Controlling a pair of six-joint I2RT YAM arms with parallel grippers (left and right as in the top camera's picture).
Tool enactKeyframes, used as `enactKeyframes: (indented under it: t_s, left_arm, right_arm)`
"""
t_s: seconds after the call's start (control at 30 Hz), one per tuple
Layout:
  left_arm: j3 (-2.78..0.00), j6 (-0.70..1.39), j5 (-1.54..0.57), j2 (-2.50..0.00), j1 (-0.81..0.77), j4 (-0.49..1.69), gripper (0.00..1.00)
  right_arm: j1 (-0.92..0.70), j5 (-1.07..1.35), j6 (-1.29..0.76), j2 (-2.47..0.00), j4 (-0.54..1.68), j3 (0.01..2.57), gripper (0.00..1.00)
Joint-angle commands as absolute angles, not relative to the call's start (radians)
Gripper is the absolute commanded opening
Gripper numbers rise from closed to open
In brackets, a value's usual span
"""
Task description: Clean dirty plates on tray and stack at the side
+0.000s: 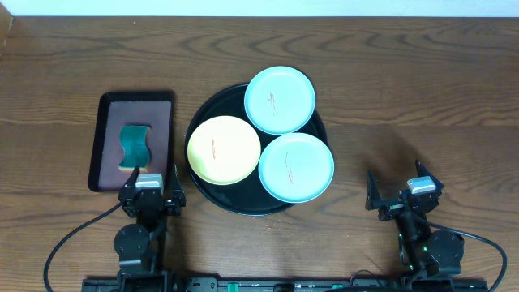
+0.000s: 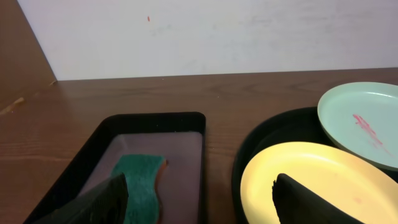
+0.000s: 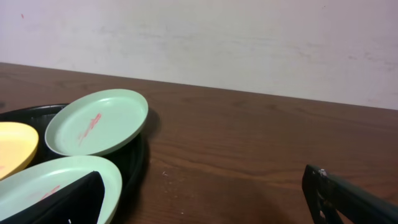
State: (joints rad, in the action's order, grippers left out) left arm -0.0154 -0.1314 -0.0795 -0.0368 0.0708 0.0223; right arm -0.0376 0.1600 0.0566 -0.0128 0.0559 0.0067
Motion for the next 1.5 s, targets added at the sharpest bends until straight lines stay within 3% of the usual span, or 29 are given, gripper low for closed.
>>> enactKeyframes:
  t_s: [0.0,0.87,1.47]
  left_arm:
    - [-0.004,-0.138,-0.094,-0.040,0.067,0.062,0.75]
    - [-0.020,-0.138,-0.093,-0.040,0.067,0.049,0.75]
    - [-0.289,-0.138,-0.040,-0.149,0.067,0.067,0.75]
  right_arm:
    - [-0.020,0.155,0.069,-0.012,0.056,0.006,0.99]
    - [-0.020,0.141,0.068,-0.012,-0.020,0.006,0.99]
    - [-0.020,0.034,0.069,-0.051,-0.110,0.121,0.99]
